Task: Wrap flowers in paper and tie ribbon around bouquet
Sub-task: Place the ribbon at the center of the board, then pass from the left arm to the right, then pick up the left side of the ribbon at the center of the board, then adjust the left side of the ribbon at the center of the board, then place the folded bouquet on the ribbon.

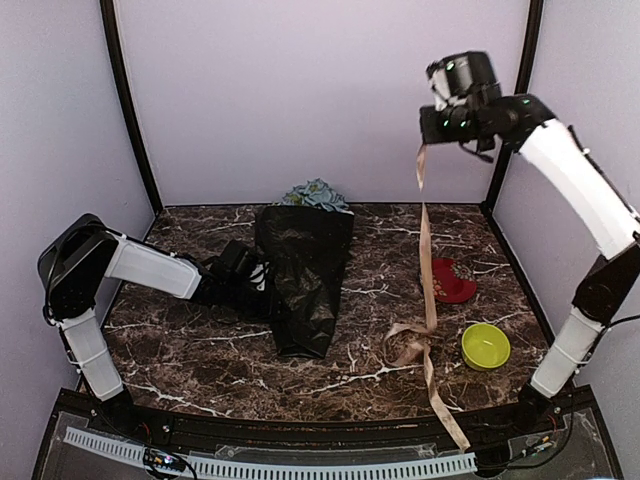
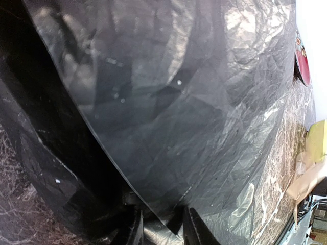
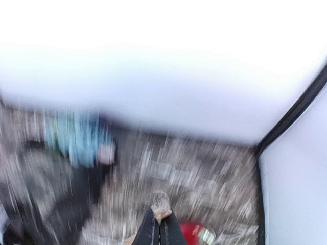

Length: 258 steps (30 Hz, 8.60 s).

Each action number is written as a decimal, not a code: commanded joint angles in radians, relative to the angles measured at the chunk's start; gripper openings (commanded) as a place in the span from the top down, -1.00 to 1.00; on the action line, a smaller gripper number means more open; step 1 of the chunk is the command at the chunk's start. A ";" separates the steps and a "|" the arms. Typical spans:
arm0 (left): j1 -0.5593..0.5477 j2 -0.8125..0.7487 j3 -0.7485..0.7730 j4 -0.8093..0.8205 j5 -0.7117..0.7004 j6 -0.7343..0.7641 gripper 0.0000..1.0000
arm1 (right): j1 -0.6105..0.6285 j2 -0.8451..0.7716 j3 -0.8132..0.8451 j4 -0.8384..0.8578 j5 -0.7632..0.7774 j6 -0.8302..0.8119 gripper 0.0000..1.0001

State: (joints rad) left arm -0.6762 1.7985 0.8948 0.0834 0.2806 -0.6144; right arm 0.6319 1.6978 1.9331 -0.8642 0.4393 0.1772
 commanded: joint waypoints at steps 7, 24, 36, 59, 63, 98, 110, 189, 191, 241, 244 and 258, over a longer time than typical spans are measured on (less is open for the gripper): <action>0.007 0.021 -0.042 -0.067 -0.015 -0.004 0.44 | -0.016 -0.502 -0.035 0.648 -0.084 -0.219 1.00; 0.009 0.028 -0.039 -0.071 -0.010 -0.004 0.44 | 0.452 -0.131 -0.457 0.372 -0.773 -0.186 1.00; 0.012 0.029 -0.041 -0.069 -0.008 -0.007 0.44 | 0.598 0.135 -0.404 0.319 -0.658 -0.205 -0.04; 0.014 0.030 -0.043 -0.065 -0.005 -0.007 0.44 | 0.115 0.213 -0.881 0.923 -0.959 0.600 -0.35; 0.015 0.029 -0.046 -0.063 -0.005 -0.008 0.44 | 0.114 0.275 -0.902 1.018 -0.990 0.655 -0.27; 0.012 -0.071 -0.107 0.076 0.042 0.041 0.37 | 0.136 0.330 -0.907 1.219 -1.029 0.793 1.00; -0.163 -0.271 -0.072 -0.006 0.165 0.354 0.10 | 0.140 0.311 -0.881 1.147 -0.999 0.754 1.00; 0.356 -0.268 -0.135 -0.236 0.145 0.071 1.00 | 0.148 0.232 -0.745 0.940 -0.972 0.656 1.00; 0.410 -0.233 -0.093 -0.216 0.142 0.063 1.00 | 0.149 0.229 -0.754 0.945 -0.972 0.660 1.00; 0.106 -0.123 0.364 -0.150 0.076 0.378 1.00 | 0.162 0.308 -0.841 0.961 -0.949 0.643 1.00; 0.093 -0.021 0.424 -0.179 0.042 0.356 1.00 | 0.164 0.302 -0.846 0.961 -0.945 0.640 1.00; 0.093 0.258 0.544 -0.335 -0.019 0.314 1.00 | 0.191 0.204 -0.794 0.785 -0.847 0.518 0.46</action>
State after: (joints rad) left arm -0.5854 2.0441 1.4246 -0.1944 0.2821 -0.2882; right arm 0.8024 1.9808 1.1015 0.0124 -0.4648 0.7662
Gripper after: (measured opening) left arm 0.006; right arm 0.221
